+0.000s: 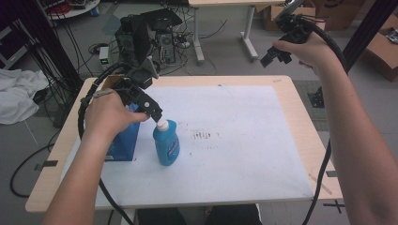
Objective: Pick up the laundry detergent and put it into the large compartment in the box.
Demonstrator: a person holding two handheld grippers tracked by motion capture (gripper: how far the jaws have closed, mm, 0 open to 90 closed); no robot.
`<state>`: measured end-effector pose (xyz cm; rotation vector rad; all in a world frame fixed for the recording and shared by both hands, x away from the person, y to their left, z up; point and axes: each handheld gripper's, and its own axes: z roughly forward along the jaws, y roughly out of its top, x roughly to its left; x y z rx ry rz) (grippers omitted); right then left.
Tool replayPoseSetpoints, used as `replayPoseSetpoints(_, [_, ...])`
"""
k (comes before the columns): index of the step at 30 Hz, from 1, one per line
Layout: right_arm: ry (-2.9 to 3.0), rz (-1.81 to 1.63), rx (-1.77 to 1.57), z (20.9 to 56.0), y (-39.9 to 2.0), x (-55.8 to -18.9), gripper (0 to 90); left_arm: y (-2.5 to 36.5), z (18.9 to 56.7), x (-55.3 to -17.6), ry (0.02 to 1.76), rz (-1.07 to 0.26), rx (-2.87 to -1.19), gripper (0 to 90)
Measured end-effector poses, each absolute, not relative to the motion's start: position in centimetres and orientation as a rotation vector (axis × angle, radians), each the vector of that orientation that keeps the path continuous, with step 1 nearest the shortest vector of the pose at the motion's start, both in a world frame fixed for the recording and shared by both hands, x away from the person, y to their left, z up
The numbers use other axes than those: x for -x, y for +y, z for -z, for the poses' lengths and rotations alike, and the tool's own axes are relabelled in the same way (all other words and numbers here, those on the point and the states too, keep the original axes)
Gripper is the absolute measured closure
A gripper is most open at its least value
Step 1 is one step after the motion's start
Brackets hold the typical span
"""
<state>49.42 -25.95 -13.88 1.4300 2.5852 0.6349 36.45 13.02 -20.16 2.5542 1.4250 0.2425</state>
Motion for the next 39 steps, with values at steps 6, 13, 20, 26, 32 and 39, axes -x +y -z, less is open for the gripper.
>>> replayPoseSetpoints(6, [2.587,-0.639,-1.431,14.0,-26.0,-49.4,24.3,12.2,20.4,-36.4,1.436,-0.253,-2.556,0.1])
replayPoseSetpoints(13, [2.587,-0.644,-1.430,14.1,-26.2,-49.4,24.3,11.0,20.8,-36.3,1.430,-0.252,-2.567,0.1])
replayPoseSetpoints(20, [2.592,-0.647,-1.431,14.3,-26.3,-49.4,24.2,10.1,21.3,-36.2,1.424,-0.246,-2.581,0.1])
replayPoseSetpoints(26, [2.593,-0.651,-1.430,14.5,-26.3,-49.5,24.3,9.7,21.9,-36.2,1.417,-0.232,-2.591,0.1])
replayPoseSetpoints(32, [2.598,-0.647,-1.432,14.7,-26.3,-49.5,24.2,9.2,22.4,-36.3,1.410,-0.222,-2.602,0.1])
replayPoseSetpoints(39, [2.595,-0.654,-1.435,14.8,-26.5,-49.6,24.3,8.7,23.2,-36.3,1.411,-0.224,-2.612,0.1])
